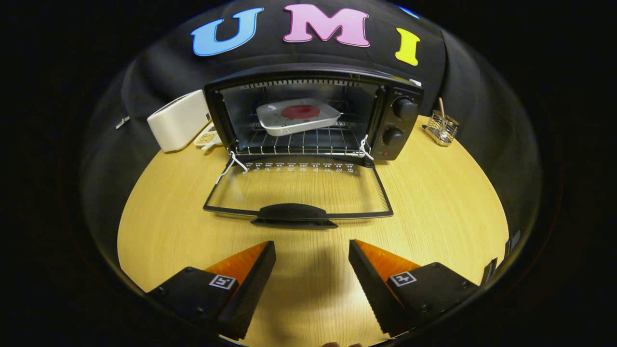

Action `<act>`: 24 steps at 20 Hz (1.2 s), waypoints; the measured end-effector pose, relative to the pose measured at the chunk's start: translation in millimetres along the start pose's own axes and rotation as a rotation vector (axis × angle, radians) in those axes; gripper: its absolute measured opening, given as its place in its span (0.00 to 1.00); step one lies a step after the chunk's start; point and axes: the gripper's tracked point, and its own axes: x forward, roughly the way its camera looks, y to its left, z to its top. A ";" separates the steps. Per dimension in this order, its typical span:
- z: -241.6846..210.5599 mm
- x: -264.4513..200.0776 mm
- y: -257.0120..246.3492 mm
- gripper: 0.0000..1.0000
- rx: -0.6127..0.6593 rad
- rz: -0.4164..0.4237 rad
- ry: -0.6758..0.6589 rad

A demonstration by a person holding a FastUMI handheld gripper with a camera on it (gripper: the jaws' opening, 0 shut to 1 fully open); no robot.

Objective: Open the toaster oven, put the food inside, and close the toaster oven door.

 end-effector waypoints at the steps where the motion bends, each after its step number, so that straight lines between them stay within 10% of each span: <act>1: -3.0 4.7 0.0 0.99 0.005 -0.009 0.012; 24: 17.1 24.7 -1.2 0.99 0.077 -0.018 0.028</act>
